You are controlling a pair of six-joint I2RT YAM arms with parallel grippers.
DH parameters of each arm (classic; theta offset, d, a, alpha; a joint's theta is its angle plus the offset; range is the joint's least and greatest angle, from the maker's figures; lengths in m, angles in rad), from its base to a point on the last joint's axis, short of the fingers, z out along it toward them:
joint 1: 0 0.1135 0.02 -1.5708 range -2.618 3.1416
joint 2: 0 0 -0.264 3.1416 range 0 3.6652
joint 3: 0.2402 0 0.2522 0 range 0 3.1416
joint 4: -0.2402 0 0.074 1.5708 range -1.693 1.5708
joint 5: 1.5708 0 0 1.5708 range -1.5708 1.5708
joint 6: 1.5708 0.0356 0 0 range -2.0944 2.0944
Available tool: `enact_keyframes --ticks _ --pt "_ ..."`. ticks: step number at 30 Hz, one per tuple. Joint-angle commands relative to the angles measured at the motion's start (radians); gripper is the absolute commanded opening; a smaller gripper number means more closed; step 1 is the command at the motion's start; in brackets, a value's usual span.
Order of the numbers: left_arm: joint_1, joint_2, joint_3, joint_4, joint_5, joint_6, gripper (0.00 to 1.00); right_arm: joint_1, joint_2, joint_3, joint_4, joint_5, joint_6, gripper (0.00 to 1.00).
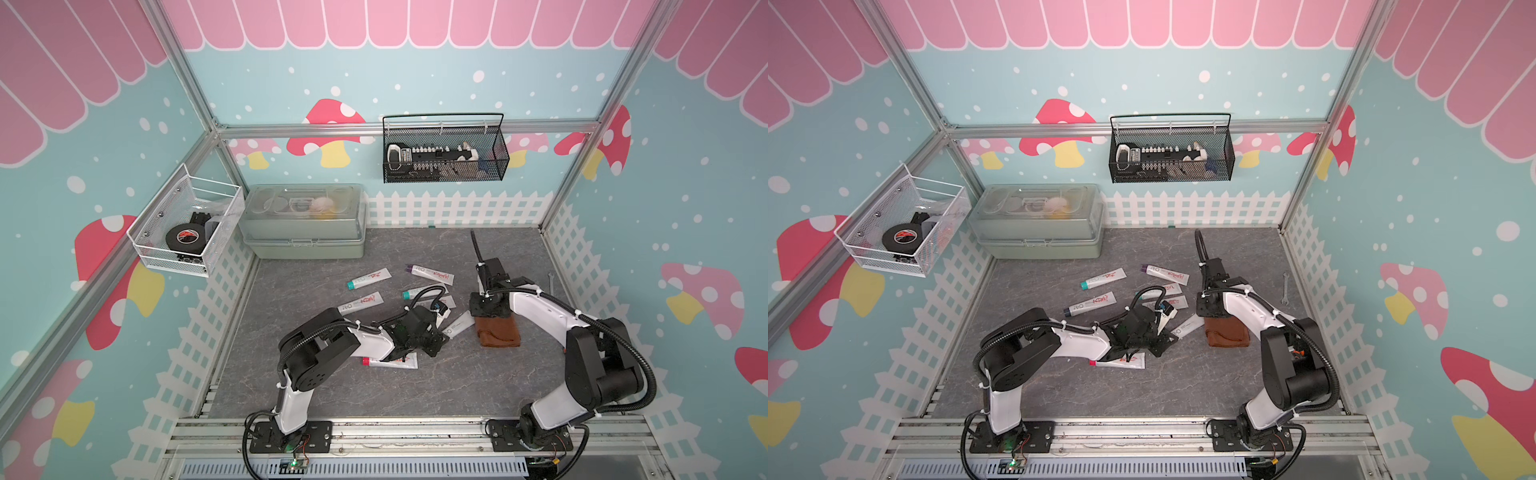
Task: Wipe the surface of the toothpaste tube
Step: Wipe the dirt from the toothpaste tube.
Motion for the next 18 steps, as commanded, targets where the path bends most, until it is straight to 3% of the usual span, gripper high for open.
enact_keyframes --ticks 1,7,12,18 --pt "-0.004 0.047 -0.029 -0.082 -0.002 -0.014 0.17 0.011 -0.020 -0.023 0.009 -0.179 0.011 0.09" --pt "-0.004 0.051 -0.023 -0.082 0.001 -0.015 0.17 0.040 0.054 -0.055 0.034 -0.189 0.019 0.09" --pt "-0.004 0.040 -0.020 -0.094 0.004 -0.015 0.17 0.053 0.127 -0.034 0.002 -0.054 0.007 0.08" --pt "-0.004 0.018 0.019 -0.167 -0.002 -0.002 0.18 0.028 0.111 -0.036 -0.017 0.124 0.031 0.09"
